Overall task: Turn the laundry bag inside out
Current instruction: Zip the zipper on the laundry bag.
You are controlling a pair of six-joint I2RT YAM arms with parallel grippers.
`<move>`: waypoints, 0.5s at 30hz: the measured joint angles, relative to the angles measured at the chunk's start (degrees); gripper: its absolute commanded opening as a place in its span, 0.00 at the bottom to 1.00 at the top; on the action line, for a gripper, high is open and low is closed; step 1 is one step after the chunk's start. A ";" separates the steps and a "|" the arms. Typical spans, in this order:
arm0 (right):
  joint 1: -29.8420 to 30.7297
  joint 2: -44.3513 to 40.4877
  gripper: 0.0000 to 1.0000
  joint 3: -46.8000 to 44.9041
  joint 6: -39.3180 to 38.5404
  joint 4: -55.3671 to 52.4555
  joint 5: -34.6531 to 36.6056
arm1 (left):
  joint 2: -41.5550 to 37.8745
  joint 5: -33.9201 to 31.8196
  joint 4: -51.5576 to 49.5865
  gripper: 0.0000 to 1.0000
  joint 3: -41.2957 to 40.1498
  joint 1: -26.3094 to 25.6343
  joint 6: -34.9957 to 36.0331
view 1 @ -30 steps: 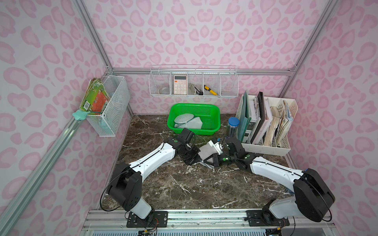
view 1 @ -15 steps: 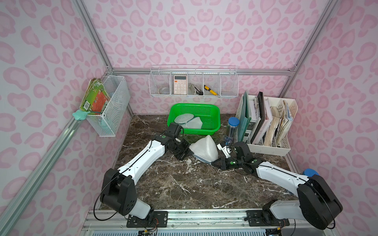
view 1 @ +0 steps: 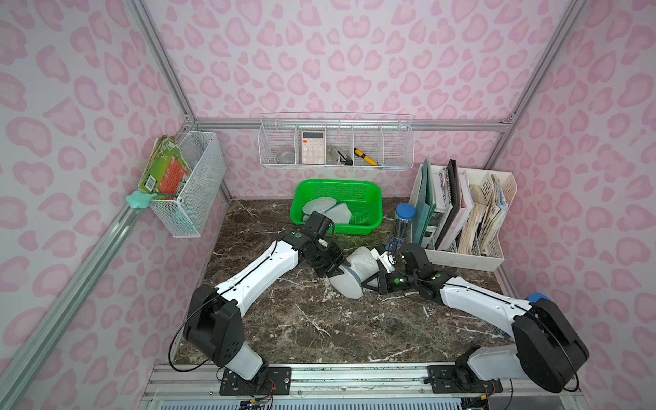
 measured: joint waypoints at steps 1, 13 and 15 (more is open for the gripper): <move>0.26 0.39 0.00 0.66 0.09 0.13 -0.02 | 0.13 -0.52 -0.42 0.42 0.57 -0.76 0.39; 1.16 0.46 0.00 1.62 0.83 -0.07 0.04 | 3.93 -5.03 -5.97 0.47 3.67 -3.96 3.54; 1.16 0.04 0.00 1.40 0.83 -0.04 0.09 | 3.85 -5.95 -7.02 0.41 3.85 -3.98 3.82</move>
